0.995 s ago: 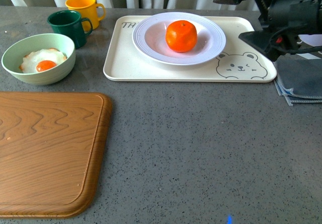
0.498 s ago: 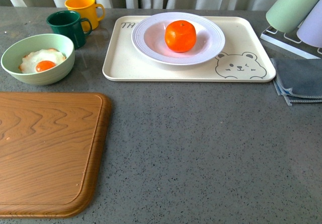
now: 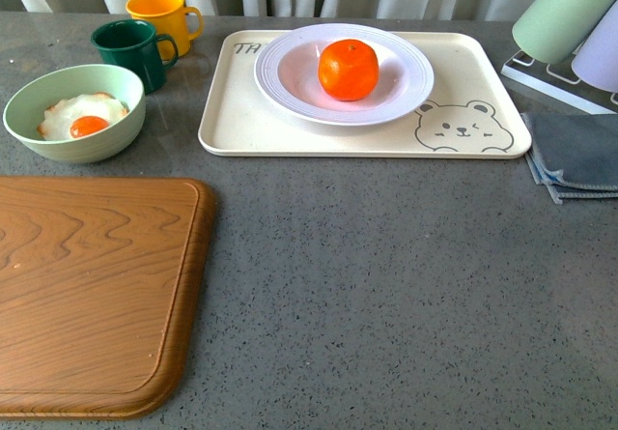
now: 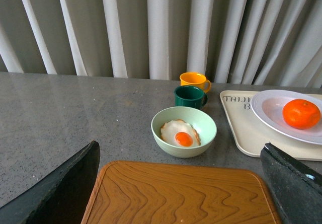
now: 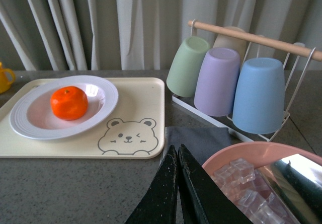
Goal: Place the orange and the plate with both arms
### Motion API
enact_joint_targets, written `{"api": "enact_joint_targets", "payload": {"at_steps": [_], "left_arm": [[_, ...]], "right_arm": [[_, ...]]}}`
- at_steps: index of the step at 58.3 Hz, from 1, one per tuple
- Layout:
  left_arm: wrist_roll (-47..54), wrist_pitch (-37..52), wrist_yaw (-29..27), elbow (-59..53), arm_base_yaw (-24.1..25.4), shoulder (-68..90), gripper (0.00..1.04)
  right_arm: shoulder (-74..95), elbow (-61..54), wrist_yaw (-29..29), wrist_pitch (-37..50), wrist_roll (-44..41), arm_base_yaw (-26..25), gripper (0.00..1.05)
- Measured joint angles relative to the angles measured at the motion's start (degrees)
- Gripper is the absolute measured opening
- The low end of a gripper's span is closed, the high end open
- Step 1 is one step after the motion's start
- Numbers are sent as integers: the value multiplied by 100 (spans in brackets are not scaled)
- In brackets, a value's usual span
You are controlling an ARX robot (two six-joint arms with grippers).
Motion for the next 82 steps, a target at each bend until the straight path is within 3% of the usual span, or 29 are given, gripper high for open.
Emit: {"api": "enact_joint_targets", "payload": {"at_steps": [42,82], "left_arm": [[0,0,0,0,0,0,96],[0,0,0,0,0,0,96]], "right_arm": [[-2793,-164,-17,-2413,-2,-13,2],[-4452,-166,-17,-4033,0,-13,2]]}}
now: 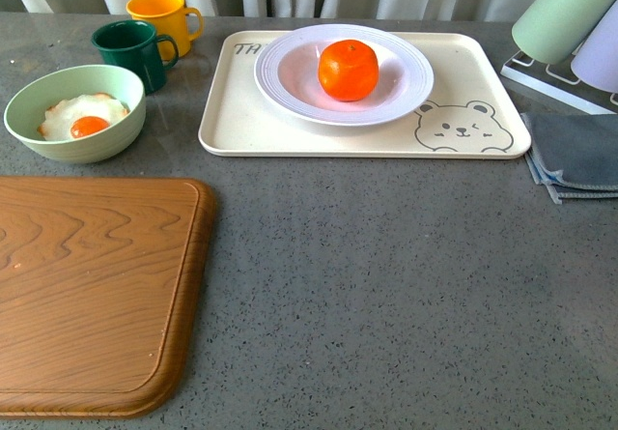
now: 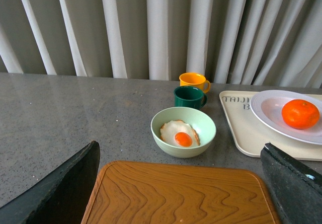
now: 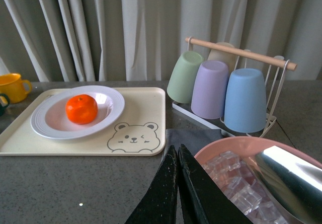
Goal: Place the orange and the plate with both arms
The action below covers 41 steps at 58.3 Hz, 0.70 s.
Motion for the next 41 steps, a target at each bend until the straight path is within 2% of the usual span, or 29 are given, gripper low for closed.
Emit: {"api": "enact_joint_targets", "payload": {"at_steps": [4,8,24,30,33,41], "left_arm": [[0,0,0,0,0,0,96],[0,0,-2,0,0,0,96],[0,0,0,0,0,0,96],[0,0,0,0,0,0,96],[0,0,0,0,0,0,96],[0,0,0,0,0,0,96]], "right_arm": [[-195,2,2,-197,0,0,2],[-909,2,2,-1043,-2,0,2],[-1071,2,2,-1097,-7,0,2],[-1073,2,0,-1102,-11,0,20],[-1073,2,0,-1102,-11,0,35],[-1073,2,0,-1102,-11,0,56]]}}
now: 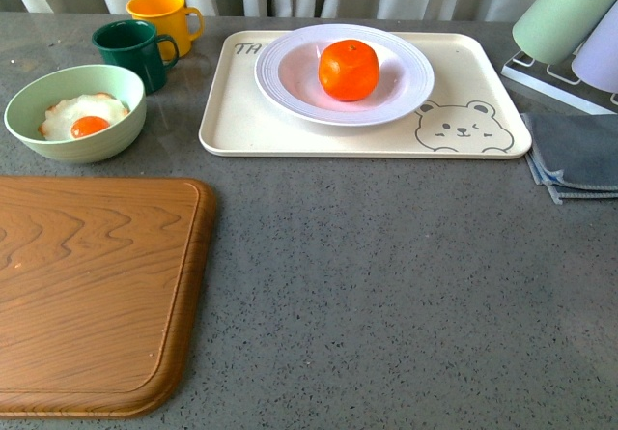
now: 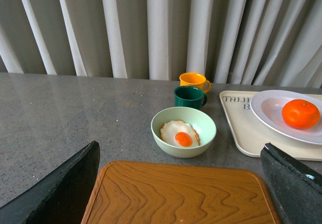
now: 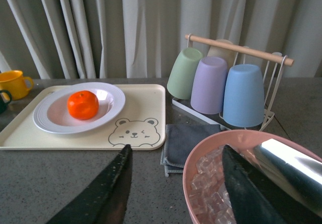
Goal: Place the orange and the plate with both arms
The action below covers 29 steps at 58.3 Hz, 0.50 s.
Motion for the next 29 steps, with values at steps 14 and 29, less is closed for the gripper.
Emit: {"api": "enact_joint_targets", "payload": {"at_steps": [14,29], "left_arm": [[0,0,0,0,0,0,96],[0,0,0,0,0,0,96]], "right_arm": [[-2,0,0,0,0,0,96],[-2,0,2,0,0,0,96]]}}
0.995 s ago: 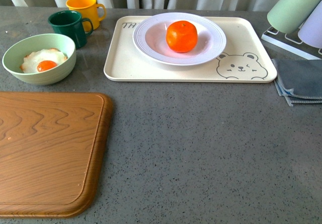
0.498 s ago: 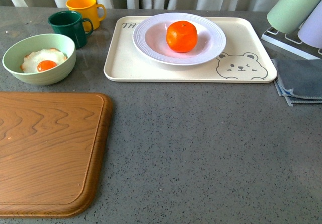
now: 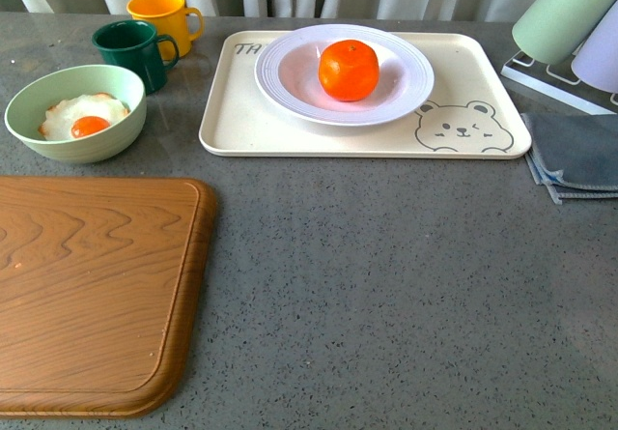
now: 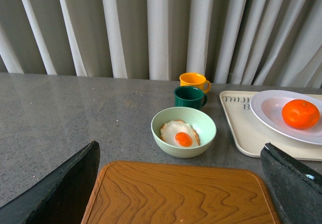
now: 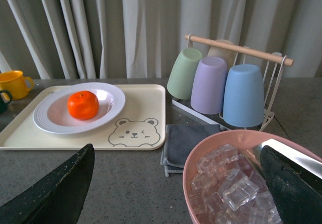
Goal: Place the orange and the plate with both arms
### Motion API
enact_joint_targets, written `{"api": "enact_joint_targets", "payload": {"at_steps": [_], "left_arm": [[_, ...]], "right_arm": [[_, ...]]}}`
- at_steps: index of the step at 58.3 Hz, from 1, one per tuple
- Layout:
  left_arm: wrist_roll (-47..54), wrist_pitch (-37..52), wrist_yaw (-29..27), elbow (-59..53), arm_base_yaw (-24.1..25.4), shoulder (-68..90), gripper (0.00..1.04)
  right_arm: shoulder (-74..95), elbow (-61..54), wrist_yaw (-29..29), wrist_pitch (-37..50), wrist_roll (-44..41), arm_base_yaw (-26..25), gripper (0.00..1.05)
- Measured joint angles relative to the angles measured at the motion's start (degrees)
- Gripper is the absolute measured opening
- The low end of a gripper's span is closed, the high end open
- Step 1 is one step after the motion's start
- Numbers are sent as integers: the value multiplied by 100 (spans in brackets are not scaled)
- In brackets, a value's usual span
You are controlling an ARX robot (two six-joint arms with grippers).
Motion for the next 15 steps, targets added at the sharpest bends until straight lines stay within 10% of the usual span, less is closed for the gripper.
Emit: {"api": "enact_joint_targets", "payload": {"at_steps": [15], "left_arm": [[0,0,0,0,0,0,96]], "right_arm": [[0,0,0,0,0,0,96]]}}
